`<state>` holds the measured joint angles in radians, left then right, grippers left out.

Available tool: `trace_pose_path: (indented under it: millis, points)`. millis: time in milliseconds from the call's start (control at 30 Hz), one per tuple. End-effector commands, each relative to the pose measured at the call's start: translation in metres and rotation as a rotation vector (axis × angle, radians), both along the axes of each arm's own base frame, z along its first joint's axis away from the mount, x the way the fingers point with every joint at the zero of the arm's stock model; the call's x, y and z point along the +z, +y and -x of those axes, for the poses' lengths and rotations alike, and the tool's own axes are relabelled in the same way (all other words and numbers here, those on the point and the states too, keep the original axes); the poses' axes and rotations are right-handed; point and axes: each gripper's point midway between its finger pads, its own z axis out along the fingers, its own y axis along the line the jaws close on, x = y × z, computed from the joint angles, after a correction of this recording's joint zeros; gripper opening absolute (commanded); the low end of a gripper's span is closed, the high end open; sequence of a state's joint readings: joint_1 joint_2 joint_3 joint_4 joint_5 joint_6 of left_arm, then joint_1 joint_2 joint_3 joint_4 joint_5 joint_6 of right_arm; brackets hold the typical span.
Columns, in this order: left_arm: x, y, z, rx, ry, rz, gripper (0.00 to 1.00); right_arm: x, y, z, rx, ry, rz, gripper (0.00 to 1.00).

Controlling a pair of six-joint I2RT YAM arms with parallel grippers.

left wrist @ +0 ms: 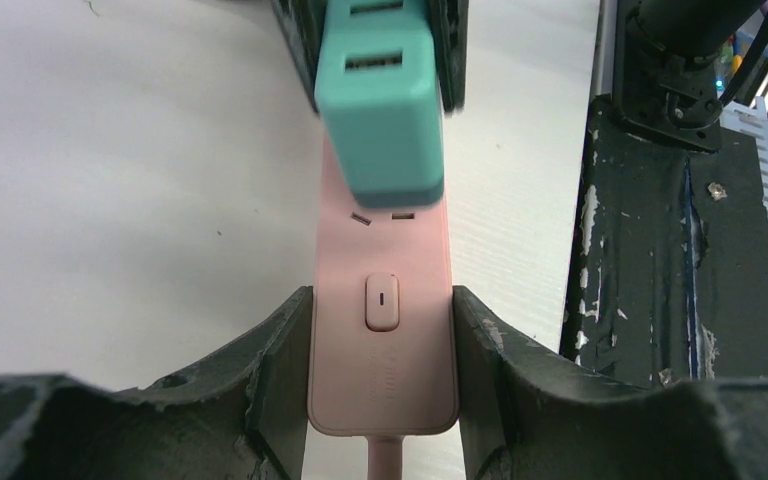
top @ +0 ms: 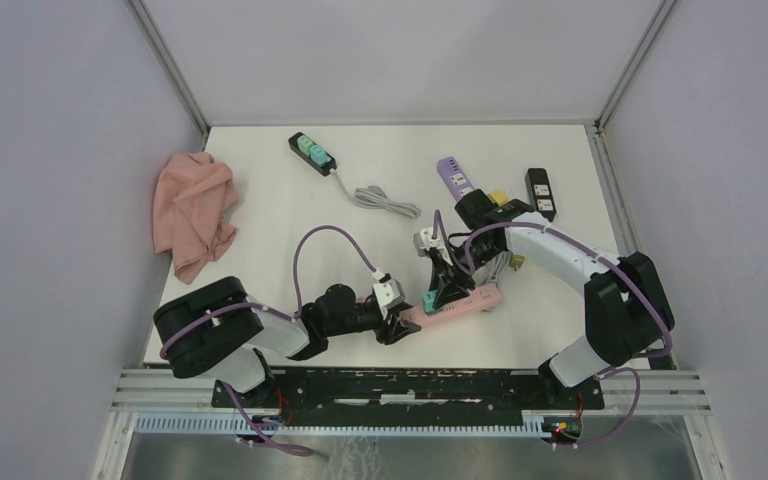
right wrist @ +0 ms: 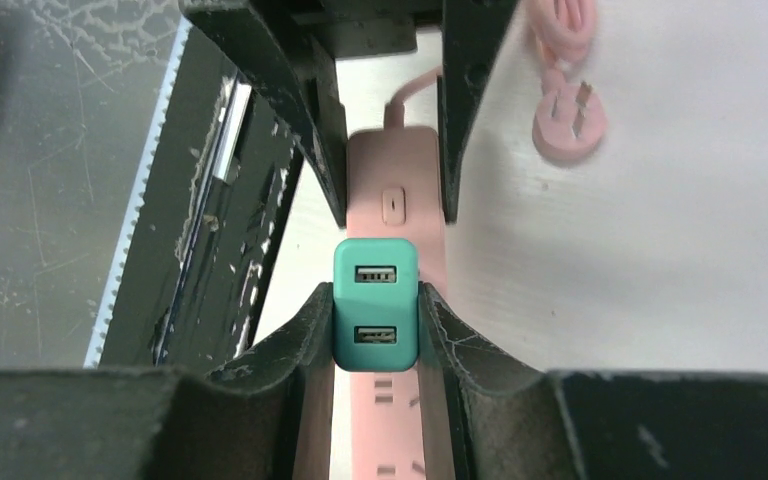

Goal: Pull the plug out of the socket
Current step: Remove the plug from the socket, then place the plug at the center of the board.

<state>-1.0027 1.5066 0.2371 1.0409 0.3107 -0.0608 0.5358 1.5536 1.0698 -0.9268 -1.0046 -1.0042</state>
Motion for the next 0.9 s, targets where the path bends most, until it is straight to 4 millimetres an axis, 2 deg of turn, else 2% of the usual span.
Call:
trace_pose_path:
  millis: [0, 133, 200, 267, 400, 500, 633, 733, 867]
  points:
    - [0.002, 0.005, -0.004, 0.029, -0.009, 0.005, 0.03, 0.021, -0.011, 0.003, 0.031, -0.03, -0.048, 0.0]
    - [0.0, 0.007, -0.004, 0.033, -0.007, 0.002, 0.03, 0.026, -0.01, 0.027, 0.128, -0.008, -0.133, 0.0]
    - [0.001, 0.007, -0.004, 0.035, -0.006, 0.004, 0.03, 0.031, -0.005, 0.032, 0.153, 0.005, -0.164, 0.0]
    - [0.001, 0.007, -0.004, 0.037, -0.005, 0.005, 0.03, 0.037, -0.001, 0.03, 0.136, 0.023, -0.173, 0.0]
    - [0.002, 0.009, -0.004, 0.039, -0.007, 0.007, 0.03, 0.043, -0.002, 0.003, 0.02, 0.042, -0.142, 0.0]
    - [0.002, 0.01, -0.003, 0.041, -0.005, 0.006, 0.03, 0.043, -0.016, -0.031, -0.142, 0.038, -0.097, 0.0]
    - [0.004, 0.011, -0.004, 0.054, 0.0, 0.009, 0.03, 0.041, -0.05, -0.096, -0.465, -0.038, -0.052, 0.0]
    - [0.006, 0.012, -0.005, 0.062, 0.005, 0.015, 0.03, 0.033, -0.09, -0.142, -0.766, -0.08, -0.006, 0.0]
    - [0.009, 0.014, -0.006, 0.079, 0.004, 0.024, 0.03, 0.016, -0.162, -0.198, -1.279, -0.108, 0.096, 0.01]
